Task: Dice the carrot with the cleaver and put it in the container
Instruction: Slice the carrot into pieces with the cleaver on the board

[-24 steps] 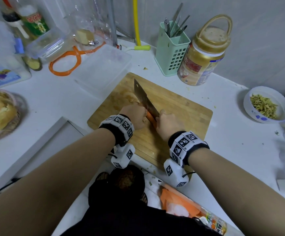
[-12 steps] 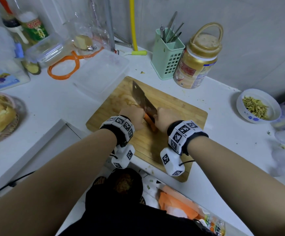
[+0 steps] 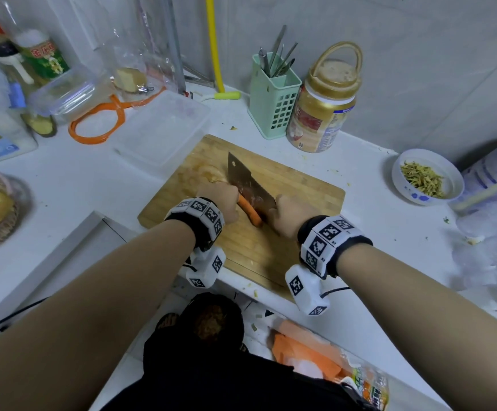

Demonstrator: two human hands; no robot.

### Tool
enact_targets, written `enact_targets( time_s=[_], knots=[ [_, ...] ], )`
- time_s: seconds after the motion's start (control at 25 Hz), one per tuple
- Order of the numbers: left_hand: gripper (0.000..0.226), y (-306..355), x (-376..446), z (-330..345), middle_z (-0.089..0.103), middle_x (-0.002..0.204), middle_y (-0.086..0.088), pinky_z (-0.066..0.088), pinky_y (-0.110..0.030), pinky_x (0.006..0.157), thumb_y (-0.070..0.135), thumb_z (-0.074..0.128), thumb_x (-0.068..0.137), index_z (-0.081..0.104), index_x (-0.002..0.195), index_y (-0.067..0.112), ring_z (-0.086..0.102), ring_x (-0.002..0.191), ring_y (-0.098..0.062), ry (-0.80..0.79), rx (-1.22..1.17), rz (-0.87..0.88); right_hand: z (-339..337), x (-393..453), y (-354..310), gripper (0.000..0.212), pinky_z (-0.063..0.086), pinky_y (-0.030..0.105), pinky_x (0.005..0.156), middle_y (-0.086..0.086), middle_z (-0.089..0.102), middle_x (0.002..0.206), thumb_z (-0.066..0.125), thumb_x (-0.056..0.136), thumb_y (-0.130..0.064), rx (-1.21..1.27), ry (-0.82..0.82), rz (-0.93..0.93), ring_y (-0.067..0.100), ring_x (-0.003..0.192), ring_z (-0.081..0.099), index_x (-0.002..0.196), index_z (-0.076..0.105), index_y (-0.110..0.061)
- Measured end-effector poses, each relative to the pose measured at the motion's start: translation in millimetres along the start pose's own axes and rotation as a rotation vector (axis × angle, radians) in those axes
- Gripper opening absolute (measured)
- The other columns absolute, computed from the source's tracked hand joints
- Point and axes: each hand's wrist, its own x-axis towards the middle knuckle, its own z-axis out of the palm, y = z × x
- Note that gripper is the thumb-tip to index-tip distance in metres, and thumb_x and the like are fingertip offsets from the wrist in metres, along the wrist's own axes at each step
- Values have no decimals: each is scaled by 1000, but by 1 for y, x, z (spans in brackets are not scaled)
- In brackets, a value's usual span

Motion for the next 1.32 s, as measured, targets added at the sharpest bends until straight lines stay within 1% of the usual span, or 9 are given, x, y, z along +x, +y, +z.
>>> enact_targets(
  time_s=[0.12,0.32,0.48,0.68,0.8,0.96,1.04,1.16,1.32],
  knots=[
    [32,-1,1,3,42,62,-2,37,-27,51,14,54,82,33,58,15,38,54,-19,-1,-4,-5,11,-5,0,23,44,32,63,7,54,88,39,102,-25,-51,25,-8,26,78,57,113,51,-8],
    [35,-2,0,5,38,60,-2,35,-27,51,11,55,81,29,57,16,35,53,-19,11,-44,7,30,-7,2,27,41,31,57,5,52,83,39,102,-28,-66,102,-7,24,71,54,118,47,-8],
    [36,-3,-1,6,41,64,-2,39,-28,56,11,55,79,29,56,16,42,61,-22,25,-57,7,32,1,-3,24,32,28,46,5,52,82,39,102,-23,-89,131,-33,24,68,53,117,48,-7],
    [32,-4,-5,8,43,71,-3,43,-31,62,13,54,83,34,58,15,40,60,-18,40,-70,9,34,8,-10,22,39,31,53,4,50,78,41,101,-20,-105,153,-38,24,66,53,117,48,-7],
    [29,-5,-8,10,42,85,-4,45,-33,68,15,53,86,38,62,16,42,72,-21,44,-100,0,33,6,-9,23,43,33,57,5,52,81,41,101,-22,-93,159,-38,25,68,55,117,47,-7],
    [34,-8,-15,16,44,74,-4,47,-32,66,15,51,90,38,59,14,50,73,-24,59,-95,-51,35,4,-12,23,46,34,60,5,51,81,41,101,-21,-87,152,-45,26,71,56,118,47,-7],
    [26,-9,-18,22,55,76,-5,51,-32,67,18,50,91,48,66,11,57,75,-24,67,-57,-65,35,5,-12,23,45,34,61,7,55,85,40,101,-21,-80,152,-42,27,73,58,118,46,-7],
    [17,-10,-21,33,67,94,-5,55,-34,77,17,51,89,65,94,9,64,88,-25,32,-118,-84,34,7,-9,26,42,33,61,13,62,97,39,102,-22,-55,145,-28,31,76,58,120,45,-5],
    [22,-10,-19,44,64,105,-9,53,-34,83,14,51,90,68,97,2,62,93,-25,91,-331,-100,33,4,-5,29,42,33,60,11,60,93,35,103,-26,-10,134,9,29,73,55,122,44,-5]
  ],
)
